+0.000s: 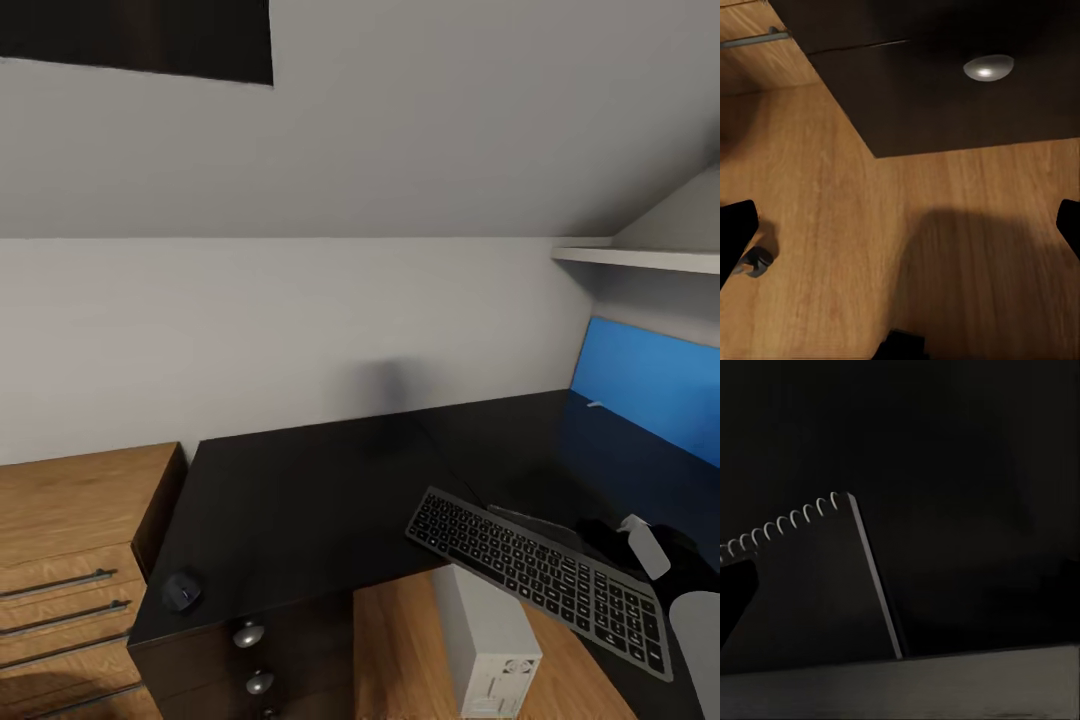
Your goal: In the bedroom, organize the workspace by keeping the computer under the desk, ensuring the monitor is on the desk, placing the keyboard on the desk next to the monitor, placing the mouse on the desk next to the keyboard, moving the folder from the swivel chair onto the desk next to the mouse, stacking the notebook on top of the folder with the pen on top of the notebook, and positioning the swivel chair next to the desk.
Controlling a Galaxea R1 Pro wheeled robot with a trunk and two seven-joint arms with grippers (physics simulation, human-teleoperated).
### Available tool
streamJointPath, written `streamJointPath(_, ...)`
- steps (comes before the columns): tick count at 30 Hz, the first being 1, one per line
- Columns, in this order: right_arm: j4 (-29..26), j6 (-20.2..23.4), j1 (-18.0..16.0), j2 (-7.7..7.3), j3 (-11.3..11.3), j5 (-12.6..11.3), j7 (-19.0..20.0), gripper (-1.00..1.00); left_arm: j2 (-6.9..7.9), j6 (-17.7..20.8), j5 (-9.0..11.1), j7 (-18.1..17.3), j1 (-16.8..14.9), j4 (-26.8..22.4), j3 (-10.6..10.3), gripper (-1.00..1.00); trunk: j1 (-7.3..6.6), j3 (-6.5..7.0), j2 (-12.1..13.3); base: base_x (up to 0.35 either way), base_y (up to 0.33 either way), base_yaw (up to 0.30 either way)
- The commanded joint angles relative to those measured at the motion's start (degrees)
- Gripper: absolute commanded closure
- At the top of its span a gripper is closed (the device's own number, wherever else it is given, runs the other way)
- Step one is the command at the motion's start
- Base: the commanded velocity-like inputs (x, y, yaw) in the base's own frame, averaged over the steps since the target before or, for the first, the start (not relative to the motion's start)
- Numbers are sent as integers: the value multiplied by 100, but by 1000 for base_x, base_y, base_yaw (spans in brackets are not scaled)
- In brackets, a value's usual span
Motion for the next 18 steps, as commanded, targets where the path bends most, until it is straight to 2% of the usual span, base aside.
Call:
streamJointPath(1,-10,25,-3,2,-9,-62,-45,-100,2,-17,33,37,-5,1,-49,-100,-2,-6,-4,-192,155,0)
streamJointPath(18,-18,24,-3,2,-3,-62,-38,-100,-4,-17,17,37,-5,1,-49,-100,-2,-6,-4,-76,60,0)
